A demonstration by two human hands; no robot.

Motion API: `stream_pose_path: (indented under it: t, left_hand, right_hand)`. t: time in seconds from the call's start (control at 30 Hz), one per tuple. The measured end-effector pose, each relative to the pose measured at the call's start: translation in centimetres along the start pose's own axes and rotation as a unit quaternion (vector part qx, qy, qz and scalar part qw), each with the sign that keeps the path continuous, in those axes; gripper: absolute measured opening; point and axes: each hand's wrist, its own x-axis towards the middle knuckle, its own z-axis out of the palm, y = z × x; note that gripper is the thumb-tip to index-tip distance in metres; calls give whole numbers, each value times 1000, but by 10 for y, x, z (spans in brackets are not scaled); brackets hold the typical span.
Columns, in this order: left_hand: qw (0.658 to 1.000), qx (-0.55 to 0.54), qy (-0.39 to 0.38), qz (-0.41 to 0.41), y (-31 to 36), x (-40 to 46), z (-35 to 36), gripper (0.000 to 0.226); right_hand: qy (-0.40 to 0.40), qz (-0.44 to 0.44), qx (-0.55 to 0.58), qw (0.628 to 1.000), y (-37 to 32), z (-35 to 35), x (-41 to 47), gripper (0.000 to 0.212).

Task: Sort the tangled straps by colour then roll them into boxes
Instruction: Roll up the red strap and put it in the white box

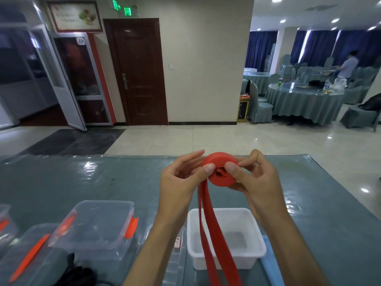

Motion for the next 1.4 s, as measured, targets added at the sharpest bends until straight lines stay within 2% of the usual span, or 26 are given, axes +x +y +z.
stream_pose_path:
  t: [0.1, 0.23, 0.37, 0.43, 0.5, 0.57, 0.63, 0.8, 0.87, 0.93, 1.03, 1.17, 1.27, 1.4]
  left_hand:
    - [999, -52, 10, -2, -6, -6, 12, 38]
    - [993, -116, 13, -13, -5, -12, 25, 34]
    - [998, -41, 26, 25, 6, -5, 15, 33]
    - [998, -36, 41, 31, 8, -4, 14, 32]
    - [998, -50, 39, 22, 6, -4, 13, 30]
    - [999, -53, 13, -1, 4, -4, 11, 30]
    - [998, -50, -26, -19, 4, -3, 7, 31]
    - [995, 48, -88, 10, 16, 0, 0, 38]
    - [994, 53, -97, 4, 18, 0, 2, 42]
    - [996, 39, -78, 6, 19, 0, 4, 47]
    - [997, 45, -53, 30, 18, 0, 7, 48]
    - [994, 68, -75, 43, 19, -4, 7, 51]
    - [993, 63, -85, 55, 21, -2, 2, 59]
    - [990, 75, -104, 50, 23, -3, 1, 50]
  right_hand:
    - [3, -31, -33, 999, -13, 3, 6, 39]
    - [37, -48, 33, 998, -13, 13, 0, 42]
    - [-8, -1, 33, 999, -2, 8, -8, 41]
    - [-31, 15, -2, 999, -3, 6, -8, 38]
    - [-34, -6, -28, 999, -8, 4, -5, 39]
    - [-16, -39, -34, 999, -12, 2, -2, 46]
    - [-8, -55, -9, 998, -13, -1, -3, 43]
    - [-29, -14, -1, 999, 0, -7, -6, 37]
    - [-22, -20, -30, 999, -3, -9, -4, 41]
    - [-17, -32, -38, 999, -10, -9, -4, 35]
    - [-9, -44, -21, 999, -17, -3, -2, 50]
    - [5, -61, -6, 998, -18, 2, -5, 57]
    - [-32, -33, -19, 999, -14, -4, -7, 55]
    - [-69, 14, -54, 996, -20, -12, -3, 59]
